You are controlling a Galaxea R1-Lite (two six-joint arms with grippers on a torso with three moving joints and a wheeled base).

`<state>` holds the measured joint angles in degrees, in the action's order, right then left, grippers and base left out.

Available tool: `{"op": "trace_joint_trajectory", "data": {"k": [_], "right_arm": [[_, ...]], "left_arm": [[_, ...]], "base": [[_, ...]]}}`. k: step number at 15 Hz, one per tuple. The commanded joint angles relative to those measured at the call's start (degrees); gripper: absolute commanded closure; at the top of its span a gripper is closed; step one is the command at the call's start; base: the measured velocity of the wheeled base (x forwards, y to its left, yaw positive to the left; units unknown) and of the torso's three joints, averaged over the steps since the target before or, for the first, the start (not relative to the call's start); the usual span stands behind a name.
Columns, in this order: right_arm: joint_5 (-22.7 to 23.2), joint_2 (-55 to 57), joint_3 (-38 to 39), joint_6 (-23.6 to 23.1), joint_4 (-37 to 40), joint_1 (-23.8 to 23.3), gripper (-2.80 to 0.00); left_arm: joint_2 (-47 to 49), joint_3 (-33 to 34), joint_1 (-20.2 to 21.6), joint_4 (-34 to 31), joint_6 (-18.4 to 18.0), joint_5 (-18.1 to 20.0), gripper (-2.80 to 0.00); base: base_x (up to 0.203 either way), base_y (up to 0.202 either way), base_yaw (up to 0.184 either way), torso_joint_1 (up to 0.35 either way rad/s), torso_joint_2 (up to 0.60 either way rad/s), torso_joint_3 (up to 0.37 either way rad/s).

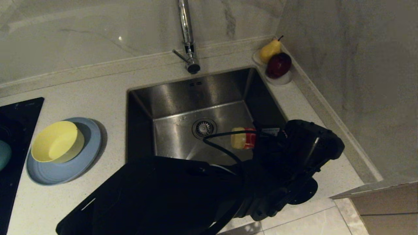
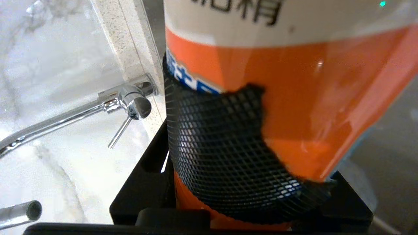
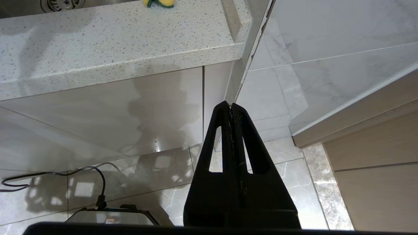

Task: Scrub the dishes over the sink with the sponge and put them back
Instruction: Squeeze it onto the sponge

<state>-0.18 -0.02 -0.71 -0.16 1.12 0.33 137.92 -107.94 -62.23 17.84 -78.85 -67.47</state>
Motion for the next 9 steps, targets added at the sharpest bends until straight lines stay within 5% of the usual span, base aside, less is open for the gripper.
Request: {"op": "trace_joint_trajectory", "data": {"k": [1,9], "right_arm": [[0.0,-0.06,0.0,-0.02,0.02,0.02,0.0],[0.0,-0.06,0.0,-0.02,0.02,0.02,0.0]], "left_arm": [[0.76,-0.26,0.01,2.37,-0.43,-0.38,0.0],[1.21,0.01,-0.6,0.23,-0.43,-0.29,0.0]], "base": [[0.0,0.0,0.0,0.0,0.0,0.0],[0.0,0.0,0.0,0.0,0.0,0.0]]}}
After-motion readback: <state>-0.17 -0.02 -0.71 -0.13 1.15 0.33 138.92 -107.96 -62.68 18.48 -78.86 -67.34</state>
